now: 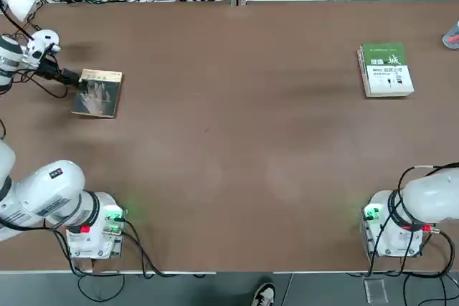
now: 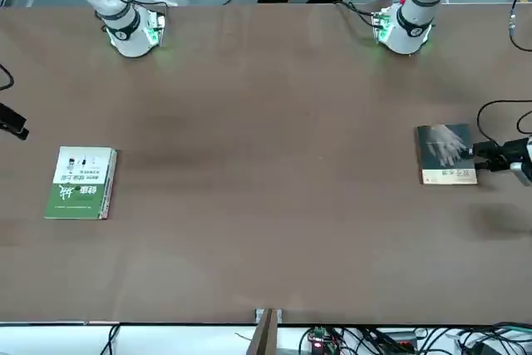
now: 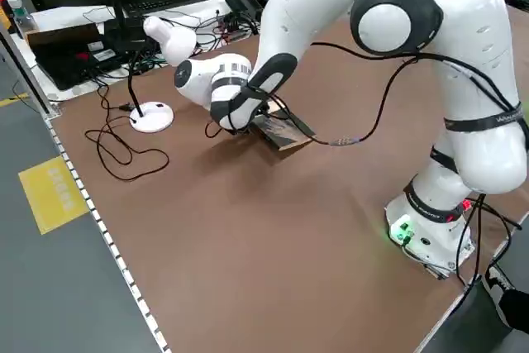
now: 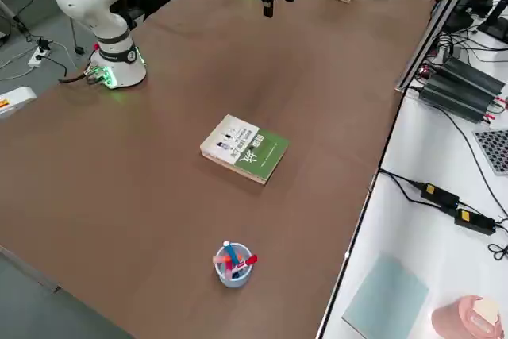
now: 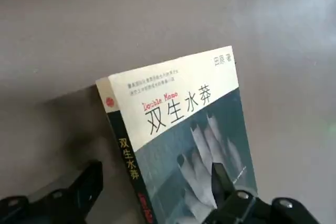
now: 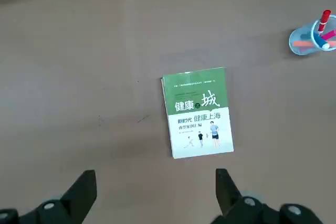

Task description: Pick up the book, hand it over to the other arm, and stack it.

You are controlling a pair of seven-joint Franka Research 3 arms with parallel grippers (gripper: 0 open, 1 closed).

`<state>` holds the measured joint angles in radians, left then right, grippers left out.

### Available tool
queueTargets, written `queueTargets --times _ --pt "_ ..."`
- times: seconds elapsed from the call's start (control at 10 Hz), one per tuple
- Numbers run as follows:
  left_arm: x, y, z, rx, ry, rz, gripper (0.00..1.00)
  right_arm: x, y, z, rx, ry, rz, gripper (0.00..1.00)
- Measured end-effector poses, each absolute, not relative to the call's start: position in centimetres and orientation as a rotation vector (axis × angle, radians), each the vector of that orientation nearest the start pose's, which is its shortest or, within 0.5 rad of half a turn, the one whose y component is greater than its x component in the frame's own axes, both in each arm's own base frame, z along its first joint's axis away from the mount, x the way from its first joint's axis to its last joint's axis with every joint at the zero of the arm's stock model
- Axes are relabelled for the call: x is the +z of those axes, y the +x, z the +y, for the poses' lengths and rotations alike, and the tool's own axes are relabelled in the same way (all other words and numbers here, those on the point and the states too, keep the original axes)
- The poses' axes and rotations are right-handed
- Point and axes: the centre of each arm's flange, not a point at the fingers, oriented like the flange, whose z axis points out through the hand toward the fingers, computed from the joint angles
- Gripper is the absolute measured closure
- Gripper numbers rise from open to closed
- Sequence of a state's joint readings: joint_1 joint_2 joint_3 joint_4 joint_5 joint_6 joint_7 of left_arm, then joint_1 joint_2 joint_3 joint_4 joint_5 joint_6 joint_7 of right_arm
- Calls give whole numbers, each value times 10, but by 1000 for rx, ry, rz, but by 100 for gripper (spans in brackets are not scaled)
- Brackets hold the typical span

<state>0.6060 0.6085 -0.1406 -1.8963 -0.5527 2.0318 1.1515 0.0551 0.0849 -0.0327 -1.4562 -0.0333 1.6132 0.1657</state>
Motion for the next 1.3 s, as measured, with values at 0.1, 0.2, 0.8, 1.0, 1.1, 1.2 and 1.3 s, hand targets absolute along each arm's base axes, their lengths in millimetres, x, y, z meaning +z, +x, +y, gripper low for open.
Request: queueTargets --times 0.1,0.2,0.8,1.0,1.1,1.2,1.3 --pt "161 533 233 63 2424 -379 9 634 586 11 -119 -3160 226 0" --pt "162 534 231 63 2422 -382 9 634 586 11 -119 -3160 226 0" --pt "161 536 228 59 2419 -377 11 634 586 11 -119 -3160 226 0" --pt "159 536 227 55 2416 -376 11 634 586 11 -119 -3160 226 0" --pt "158 536 226 55 2414 -376 11 634 586 11 -118 -3160 226 0" --pt "158 537 224 55 2411 -379 11 634 586 11 -118 -3161 226 0" --pt "157 539 223 55 2408 -382 11 634 586 11 -118 -3161 226 0"
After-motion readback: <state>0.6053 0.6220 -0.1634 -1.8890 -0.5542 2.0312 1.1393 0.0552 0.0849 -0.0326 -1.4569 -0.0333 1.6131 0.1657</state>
